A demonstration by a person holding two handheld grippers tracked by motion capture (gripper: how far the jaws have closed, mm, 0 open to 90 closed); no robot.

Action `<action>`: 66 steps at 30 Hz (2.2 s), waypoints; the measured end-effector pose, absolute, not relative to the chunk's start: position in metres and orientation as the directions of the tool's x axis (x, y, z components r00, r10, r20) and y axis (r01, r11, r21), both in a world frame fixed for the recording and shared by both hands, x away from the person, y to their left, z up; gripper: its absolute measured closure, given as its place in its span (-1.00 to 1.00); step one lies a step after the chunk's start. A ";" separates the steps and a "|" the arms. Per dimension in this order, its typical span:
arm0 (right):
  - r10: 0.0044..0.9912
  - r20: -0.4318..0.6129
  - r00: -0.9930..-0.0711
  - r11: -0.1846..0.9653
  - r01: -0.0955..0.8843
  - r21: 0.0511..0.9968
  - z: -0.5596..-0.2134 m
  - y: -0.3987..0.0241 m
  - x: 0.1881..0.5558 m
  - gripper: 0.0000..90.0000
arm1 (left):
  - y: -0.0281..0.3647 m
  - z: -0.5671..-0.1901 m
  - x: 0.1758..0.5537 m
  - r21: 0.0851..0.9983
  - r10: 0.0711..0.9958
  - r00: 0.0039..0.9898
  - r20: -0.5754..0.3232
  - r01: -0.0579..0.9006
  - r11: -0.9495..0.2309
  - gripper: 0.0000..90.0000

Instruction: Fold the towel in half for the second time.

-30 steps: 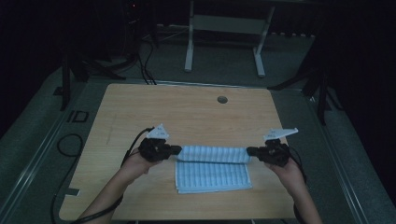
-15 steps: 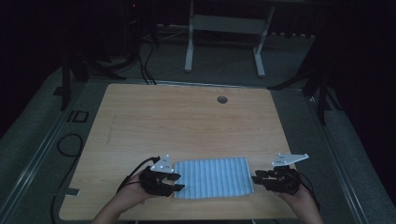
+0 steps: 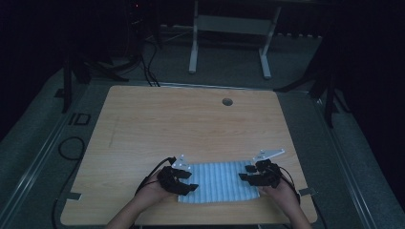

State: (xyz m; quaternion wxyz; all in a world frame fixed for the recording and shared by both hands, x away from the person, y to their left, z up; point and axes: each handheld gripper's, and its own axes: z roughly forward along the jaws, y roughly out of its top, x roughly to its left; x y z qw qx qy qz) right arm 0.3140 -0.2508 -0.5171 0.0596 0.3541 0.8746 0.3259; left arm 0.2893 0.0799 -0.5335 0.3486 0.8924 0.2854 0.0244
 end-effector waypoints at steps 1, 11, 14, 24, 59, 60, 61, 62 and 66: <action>0.659 0.119 -0.743 0.544 0.579 0.608 -0.521 -0.250 0.317 0.15 | 0.080 -0.535 0.291 0.630 0.525 0.835 -0.163 0.497 -0.596 0.01; 0.662 0.056 -0.747 0.580 0.558 0.593 -0.534 -0.236 0.340 0.14 | 0.090 -0.541 0.317 0.636 0.566 0.810 -0.153 0.519 -0.571 0.10; 0.666 0.066 -0.743 0.570 0.564 0.598 -0.535 -0.232 0.352 0.14 | 0.095 -0.540 0.329 0.630 0.584 0.800 -0.141 0.527 -0.570 0.09; 0.686 0.079 -0.723 0.548 0.585 0.598 -0.535 -0.213 0.390 0.13 | 0.111 -0.540 0.371 0.630 0.634 0.760 -0.140 0.563 -0.535 0.09; 0.680 0.128 -0.722 0.525 0.601 0.603 -0.525 -0.182 0.447 -0.59 | 0.125 -0.530 0.413 0.648 0.702 0.700 -0.131 0.596 -0.474 -0.52; 0.678 0.131 -0.723 0.524 0.601 0.604 -0.525 -0.182 0.446 -0.59 | 0.125 -0.530 0.411 0.644 0.703 0.701 -0.123 0.595 -0.480 -0.59; 0.678 0.128 -0.724 0.526 0.599 0.603 -0.525 -0.182 0.445 -0.62 | 0.125 -0.529 0.410 0.641 0.703 0.701 -0.122 0.596 -0.483 -0.67; 0.670 0.120 -0.733 0.533 0.587 0.609 -0.525 -0.182 0.443 -0.68 | 0.125 -0.529 0.408 0.645 0.706 0.696 -0.130 0.600 -0.473 -0.68; 0.667 0.117 -0.736 0.519 0.572 0.635 -0.524 -0.187 0.435 -0.70 | 0.129 -0.528 0.400 0.665 0.699 0.704 -0.130 0.585 -0.465 -0.83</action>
